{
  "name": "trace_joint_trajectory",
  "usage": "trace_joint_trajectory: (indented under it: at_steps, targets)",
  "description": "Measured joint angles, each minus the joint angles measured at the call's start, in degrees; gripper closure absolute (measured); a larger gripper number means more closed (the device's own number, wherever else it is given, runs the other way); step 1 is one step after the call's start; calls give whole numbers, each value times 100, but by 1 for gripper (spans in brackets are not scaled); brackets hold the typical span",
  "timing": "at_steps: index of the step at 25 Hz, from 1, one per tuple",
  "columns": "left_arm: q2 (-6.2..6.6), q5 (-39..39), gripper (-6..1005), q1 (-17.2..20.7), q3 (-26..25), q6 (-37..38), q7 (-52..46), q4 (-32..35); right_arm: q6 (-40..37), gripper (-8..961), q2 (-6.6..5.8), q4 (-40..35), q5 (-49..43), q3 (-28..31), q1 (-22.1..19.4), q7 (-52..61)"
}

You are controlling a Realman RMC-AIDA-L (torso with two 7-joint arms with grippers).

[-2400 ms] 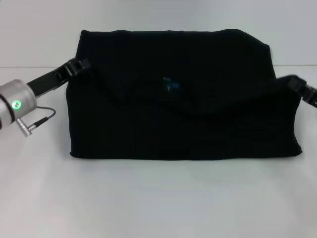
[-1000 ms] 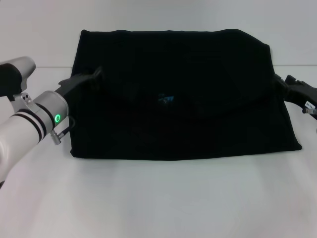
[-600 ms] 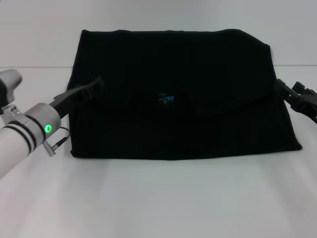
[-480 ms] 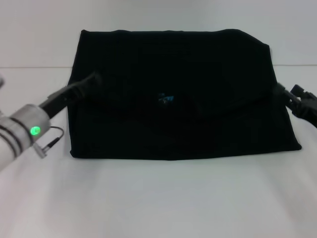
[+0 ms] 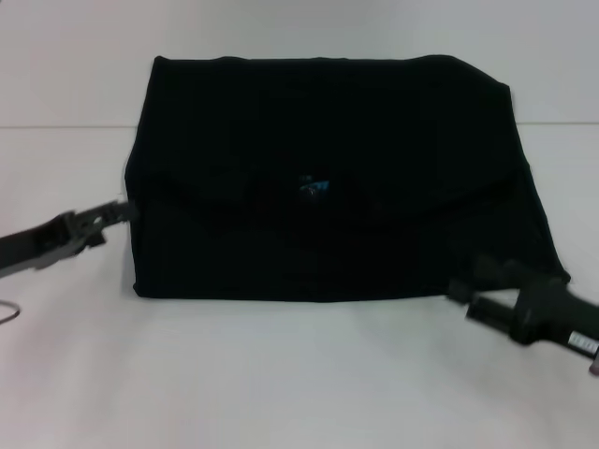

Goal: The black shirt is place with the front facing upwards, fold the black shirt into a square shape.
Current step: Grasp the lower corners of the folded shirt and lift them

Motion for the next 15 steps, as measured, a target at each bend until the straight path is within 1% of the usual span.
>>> trace_joint_trajectory:
  at_steps: [3, 6, 10, 15]
  targets:
    - [48, 598, 51, -77, -203, 201, -123, -16, -14, 206, 7, -2, -360, -158, 26, -27]
    - [66, 916, 50, -177, -158, 113, -201, -125, 11, 207, 24, -42, -681, -378, 84, -90]
    - [44, 940, 50, -264, -142, -185, 18, -279, 56, 207, 81, -28, -777, -437, 97, -362]
    - [61, 947, 51, -416, -132, -480, 278, -505, 99, 208, 94, -12, -781, -502, 107, -383]
